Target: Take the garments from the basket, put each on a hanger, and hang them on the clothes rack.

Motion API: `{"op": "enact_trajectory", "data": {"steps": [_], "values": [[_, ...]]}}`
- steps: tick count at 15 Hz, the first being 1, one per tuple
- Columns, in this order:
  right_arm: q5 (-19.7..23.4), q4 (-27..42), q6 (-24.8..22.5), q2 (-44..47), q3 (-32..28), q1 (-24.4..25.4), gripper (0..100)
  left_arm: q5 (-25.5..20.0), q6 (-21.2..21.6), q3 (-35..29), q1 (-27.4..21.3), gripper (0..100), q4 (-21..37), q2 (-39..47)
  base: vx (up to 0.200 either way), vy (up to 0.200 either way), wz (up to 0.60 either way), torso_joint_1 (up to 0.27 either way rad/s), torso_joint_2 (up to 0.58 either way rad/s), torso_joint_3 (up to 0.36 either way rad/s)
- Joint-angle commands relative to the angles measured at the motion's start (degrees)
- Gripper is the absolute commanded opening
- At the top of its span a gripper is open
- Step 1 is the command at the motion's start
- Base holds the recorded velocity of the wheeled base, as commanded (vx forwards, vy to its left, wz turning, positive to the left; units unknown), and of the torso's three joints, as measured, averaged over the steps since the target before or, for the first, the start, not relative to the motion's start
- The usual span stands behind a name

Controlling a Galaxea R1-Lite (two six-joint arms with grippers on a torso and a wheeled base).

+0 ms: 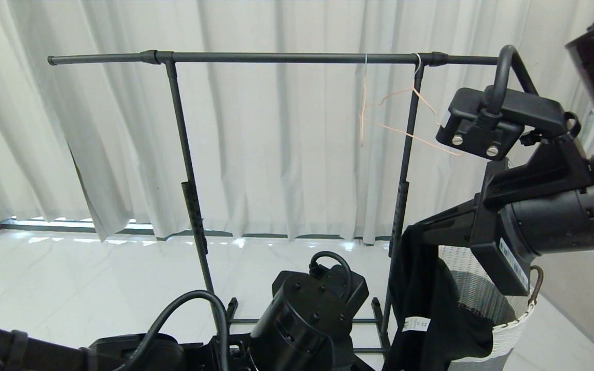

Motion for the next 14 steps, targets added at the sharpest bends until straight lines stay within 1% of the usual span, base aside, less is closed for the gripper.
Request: {"op": "enact_trajectory", "data": {"steps": [1, 3, 6, 7, 11, 12, 14], "values": [[-0.02, 0.01, -0.02, -0.78, 0.01, 0.94, 0, 0.14, -0.03, -0.18, 0.15, 100, -0.46, 0.98, 0.0, 0.0, 0.0, 0.0, 0.0, 0.0], [-0.02, 0.09, -0.11, -1.13, 0.1, 1.56, 0, 0.32, -0.03, 0.35, 0.24, 100, -1.95, 1.77, 0.0, 0.0, 0.0, 0.0, 0.0, 0.0], [-0.02, 0.09, -0.11, -1.04, -0.07, 1.56, 0, 0.32, -0.12, 2.1, 0.33, 100, -2.04, 2.03, 0.0, 0.0, 0.0, 0.0, 0.0, 0.0], [-0.02, 0.09, -0.11, -1.13, -0.07, 1.64, 0, 0.32, -0.12, 2.81, 0.24, 0, -2.13, 2.03, 0.0, 0.0, 0.0, 0.0, 0.0, 0.0], [-0.02, 0.09, -0.11, -1.13, 0.01, 1.64, 0, 0.49, -0.03, 3.07, 0.24, 0, -3.53, 2.03, 0.0, 0.0, 0.0, 0.0, 0.0, 0.0], [-0.02, 0.09, -0.02, -1.13, 0.1, 1.56, 0, 1.73, -0.03, 3.51, 0.06, 0, -3.62, 1.86, 0.0, 0.0, 0.0, 0.0, 0.0, 0.0], [-0.46, 0.09, 1.3, -1.13, 0.54, 1.03, 0, 7.17, 0.05, 4.83, -0.11, 0, -3.71, 1.06, 0.0, 0.0, 0.0, 0.0, 0.0, 0.0]]}}
